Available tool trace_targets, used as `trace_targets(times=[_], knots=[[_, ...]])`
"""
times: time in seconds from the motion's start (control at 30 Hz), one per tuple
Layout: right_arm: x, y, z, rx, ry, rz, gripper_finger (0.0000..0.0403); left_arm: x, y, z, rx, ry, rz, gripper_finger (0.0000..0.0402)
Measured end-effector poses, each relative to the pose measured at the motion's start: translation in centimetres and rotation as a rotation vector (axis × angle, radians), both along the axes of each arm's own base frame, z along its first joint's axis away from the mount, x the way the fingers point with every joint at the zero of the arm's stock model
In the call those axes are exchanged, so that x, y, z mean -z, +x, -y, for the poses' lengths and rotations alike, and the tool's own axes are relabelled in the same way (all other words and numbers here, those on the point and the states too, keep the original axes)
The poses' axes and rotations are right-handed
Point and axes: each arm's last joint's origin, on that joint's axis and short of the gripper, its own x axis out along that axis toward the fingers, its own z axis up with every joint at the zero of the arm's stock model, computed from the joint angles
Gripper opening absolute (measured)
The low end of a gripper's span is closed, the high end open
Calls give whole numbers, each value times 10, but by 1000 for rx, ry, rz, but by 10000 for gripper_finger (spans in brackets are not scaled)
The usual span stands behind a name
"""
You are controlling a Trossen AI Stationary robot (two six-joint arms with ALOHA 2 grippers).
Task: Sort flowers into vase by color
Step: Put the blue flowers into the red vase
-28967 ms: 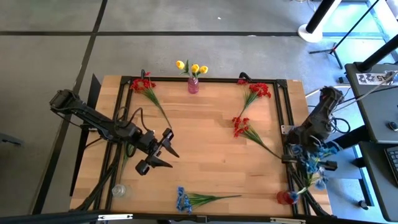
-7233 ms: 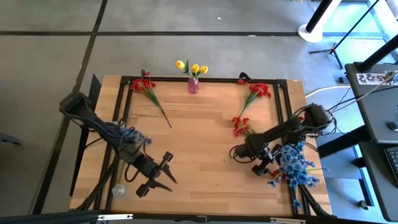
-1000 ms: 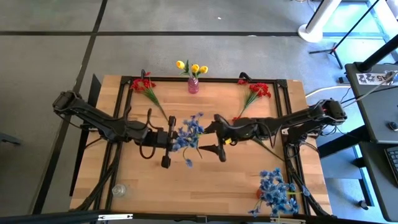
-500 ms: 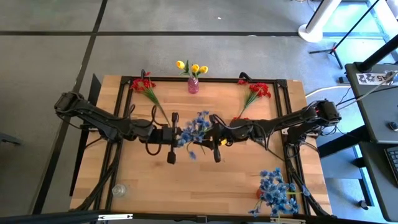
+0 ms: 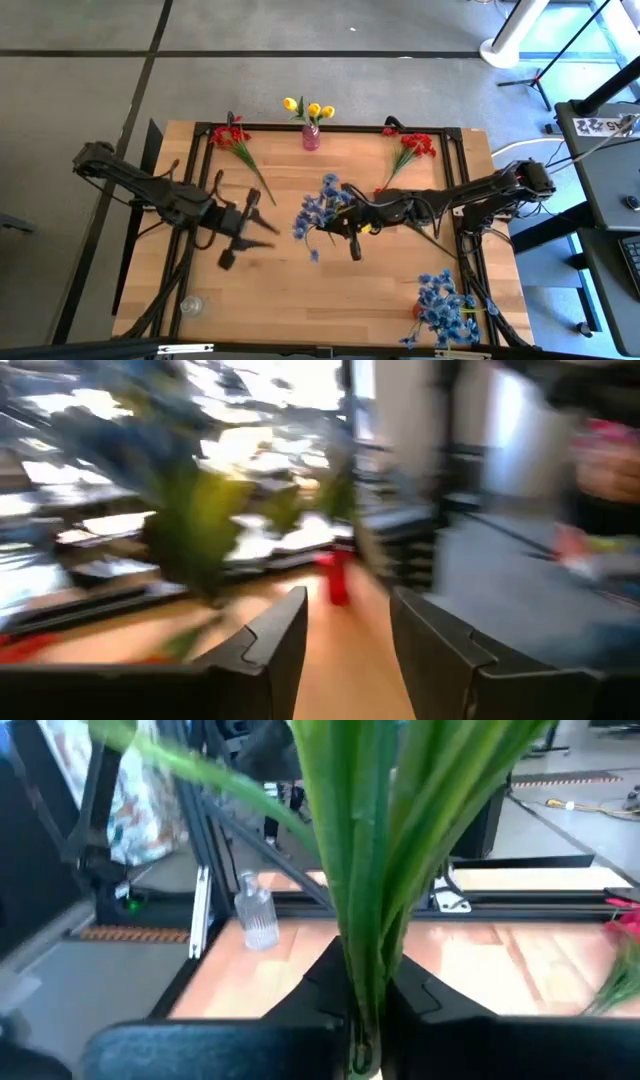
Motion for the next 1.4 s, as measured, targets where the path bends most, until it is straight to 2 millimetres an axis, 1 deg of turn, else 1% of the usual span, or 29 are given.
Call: trace_targets(times=[0.03,0.1,0.17,0.23,0.37,0.4,0.5,0.57,0.63,0.73,0.8,0.9,1.03,1.1,1.17,1.23,1.3,1.4], knots=[[-4,-5,3,7,-20,-2,25,6,-1,3,49,-3,-7,143],[-19,-15,14,31,-36,25,21,18,-2,9,117,-16,7,143],[-37,-32,24,41,-48,51,12,31,-1,12,139,-30,37,141],[-54,-52,30,22,-82,84,11,45,-2,14,142,-48,56,138],[-79,-99,33,-23,-185,110,17,66,0,16,114,-153,98,136],[-83,-109,30,-39,-188,112,18,68,2,17,103,-164,114,135],[-92,-134,23,-88,-199,162,13,81,12,20,46,-150,78,135],[-91,-148,16,-143,-196,174,11,82,21,23,23,-159,60,135],[-92,-161,9,-188,-187,190,11,78,32,29,21,-180,58,135],[-90,-181,3,-192,-148,130,16,78,47,44,44,-175,22,135],[-84,-201,4,-179,-101,39,17,78,57,56,59,-171,13,135],[-81,-230,6,-192,5,-36,11,77,75,78,24,-166,14,135],[-74,-262,14,-272,127,-135,11,84,108,105,9,-151,-7,135],[-70,-274,21,-271,160,-175,15,87,124,116,14,-157,-6,135],[-65,-283,27,-256,183,-220,16,90,141,126,12,-178,2,135],[-56,-286,28,-252,193,-253,11,95,154,134,9,-190,11,135],[-46,-285,25,-285,202,-254,10,100,167,141,6,-210,34,135],[-27,-279,14,-355,223,-241,11,106,182,148,-30,-242,83,135]])
